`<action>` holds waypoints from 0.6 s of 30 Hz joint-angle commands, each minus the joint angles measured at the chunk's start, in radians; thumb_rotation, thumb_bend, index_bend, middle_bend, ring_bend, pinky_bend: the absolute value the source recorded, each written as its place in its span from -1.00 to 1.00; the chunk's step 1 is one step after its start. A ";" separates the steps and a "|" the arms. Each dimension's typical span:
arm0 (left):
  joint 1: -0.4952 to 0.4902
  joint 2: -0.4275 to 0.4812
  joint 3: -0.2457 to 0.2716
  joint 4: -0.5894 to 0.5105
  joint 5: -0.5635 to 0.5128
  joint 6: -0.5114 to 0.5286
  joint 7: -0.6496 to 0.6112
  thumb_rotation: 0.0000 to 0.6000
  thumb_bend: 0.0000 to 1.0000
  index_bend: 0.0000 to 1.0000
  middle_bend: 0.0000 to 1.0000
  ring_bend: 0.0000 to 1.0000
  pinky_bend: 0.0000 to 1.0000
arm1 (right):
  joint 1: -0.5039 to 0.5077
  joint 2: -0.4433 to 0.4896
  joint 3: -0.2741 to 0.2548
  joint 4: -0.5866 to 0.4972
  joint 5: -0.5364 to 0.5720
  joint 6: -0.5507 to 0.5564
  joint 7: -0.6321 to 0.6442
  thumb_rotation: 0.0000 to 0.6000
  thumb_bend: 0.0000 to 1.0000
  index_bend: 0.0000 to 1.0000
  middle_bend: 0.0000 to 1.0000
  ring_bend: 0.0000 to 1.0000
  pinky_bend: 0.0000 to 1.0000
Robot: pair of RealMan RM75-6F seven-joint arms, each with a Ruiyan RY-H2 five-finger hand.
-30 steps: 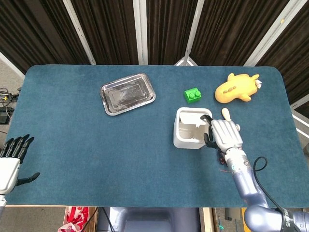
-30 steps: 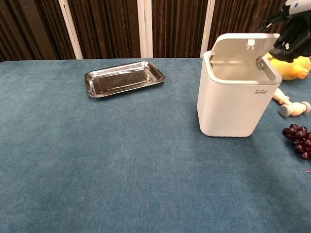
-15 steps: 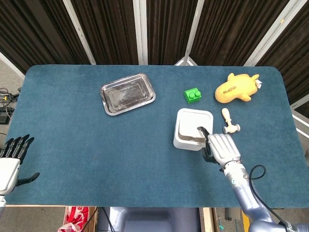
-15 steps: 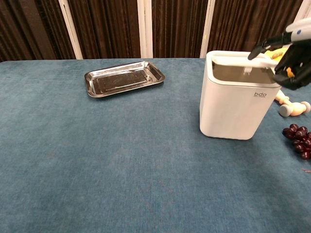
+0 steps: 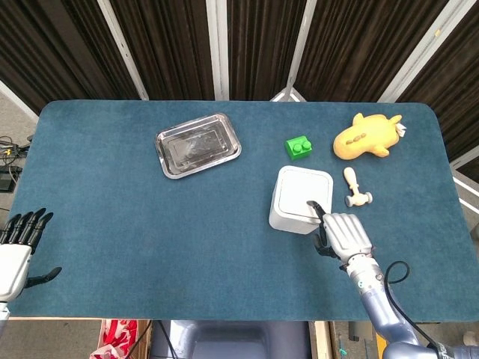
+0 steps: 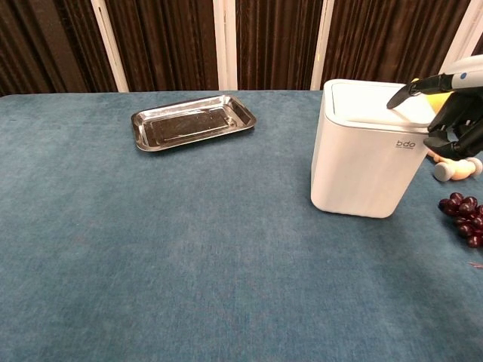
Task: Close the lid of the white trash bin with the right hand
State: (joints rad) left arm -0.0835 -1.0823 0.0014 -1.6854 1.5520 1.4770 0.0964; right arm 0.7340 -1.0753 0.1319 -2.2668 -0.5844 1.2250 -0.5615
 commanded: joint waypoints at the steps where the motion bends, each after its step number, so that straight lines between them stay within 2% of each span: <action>1: 0.000 0.000 0.000 0.000 -0.001 -0.001 0.000 1.00 -1.00 -1.00 -1.00 -1.00 -1.00 | -0.002 -0.006 -0.009 0.006 0.002 -0.005 0.002 1.00 0.16 -0.77 0.38 0.49 0.50; 11: 0.000 0.000 0.000 0.000 0.000 0.000 -0.001 1.00 -1.00 -1.00 -1.00 -1.00 -1.00 | -0.003 -0.032 -0.042 0.022 0.012 -0.015 -0.012 1.00 0.16 -0.77 0.38 0.49 0.50; 18: 0.001 0.000 0.000 0.003 0.004 0.005 -0.002 1.00 -1.00 -1.00 -1.00 -1.00 -1.00 | -0.001 -0.028 -0.032 0.016 0.016 0.001 -0.007 1.00 0.16 -0.77 0.38 0.49 0.50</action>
State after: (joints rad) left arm -0.0828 -1.0827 0.0011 -1.6829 1.5558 1.4823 0.0947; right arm 0.7335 -1.1050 0.0977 -2.2489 -0.5670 1.2238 -0.5712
